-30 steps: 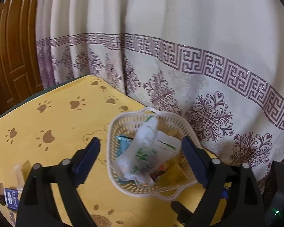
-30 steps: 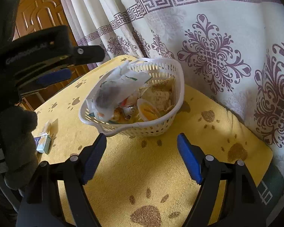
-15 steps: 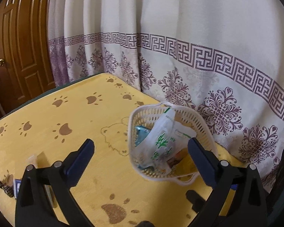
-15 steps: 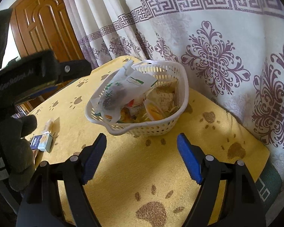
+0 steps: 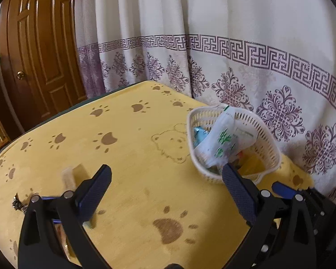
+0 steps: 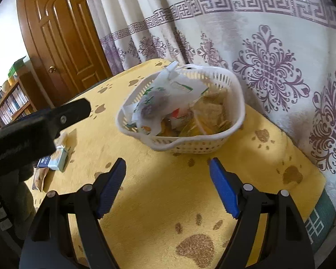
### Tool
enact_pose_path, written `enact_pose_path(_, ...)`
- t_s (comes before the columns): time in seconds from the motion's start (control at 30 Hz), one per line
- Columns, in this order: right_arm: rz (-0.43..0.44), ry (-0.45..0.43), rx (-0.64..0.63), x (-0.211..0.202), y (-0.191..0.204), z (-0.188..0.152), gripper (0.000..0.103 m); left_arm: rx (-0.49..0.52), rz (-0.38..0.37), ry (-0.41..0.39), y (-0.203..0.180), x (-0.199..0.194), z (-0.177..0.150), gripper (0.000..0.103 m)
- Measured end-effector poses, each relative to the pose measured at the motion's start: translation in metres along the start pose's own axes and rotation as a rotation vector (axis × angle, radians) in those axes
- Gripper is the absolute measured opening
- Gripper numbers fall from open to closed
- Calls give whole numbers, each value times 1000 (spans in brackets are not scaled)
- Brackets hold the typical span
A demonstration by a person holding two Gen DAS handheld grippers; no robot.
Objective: Organize snacks
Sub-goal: 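Move both tools back over the remaining snacks on the table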
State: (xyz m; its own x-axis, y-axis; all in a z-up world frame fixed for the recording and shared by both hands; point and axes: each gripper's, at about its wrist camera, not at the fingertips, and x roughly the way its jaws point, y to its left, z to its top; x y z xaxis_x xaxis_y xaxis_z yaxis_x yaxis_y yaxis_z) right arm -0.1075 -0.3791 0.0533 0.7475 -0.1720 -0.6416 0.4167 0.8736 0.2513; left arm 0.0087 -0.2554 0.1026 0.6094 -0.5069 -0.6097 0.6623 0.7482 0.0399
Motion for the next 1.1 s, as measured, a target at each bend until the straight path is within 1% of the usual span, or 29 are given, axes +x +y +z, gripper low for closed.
enact_pose_path(0.1,7,4,-7,1,4,-1,78,3,18,4,6,-4,-9,98)
enact_pose_path(0.2,17,5,-14,1,9,-2,78,-6,20,14,11,-7,-14,98)
enact_pose_path(0.37,36,14,-24,4,17,-3,78,-34,29,37,28,-13,-26,98)
enact_pose_path(0.5,53,24,-38,7,27,-6,78,-69,52,50,46,-19,-36,98)
enact_pose_path(0.7,81,42,-52,10,40,-10,78,-143,109,79,85,-27,-55,98)
enact_pose_path(0.97,98,54,-81,11,57,-18,78,-256,179,122,144,-35,-88,98)
enact_pose_path(1.1,104,62,-100,12,66,-21,78,-273,207,133,161,-37,-100,98)
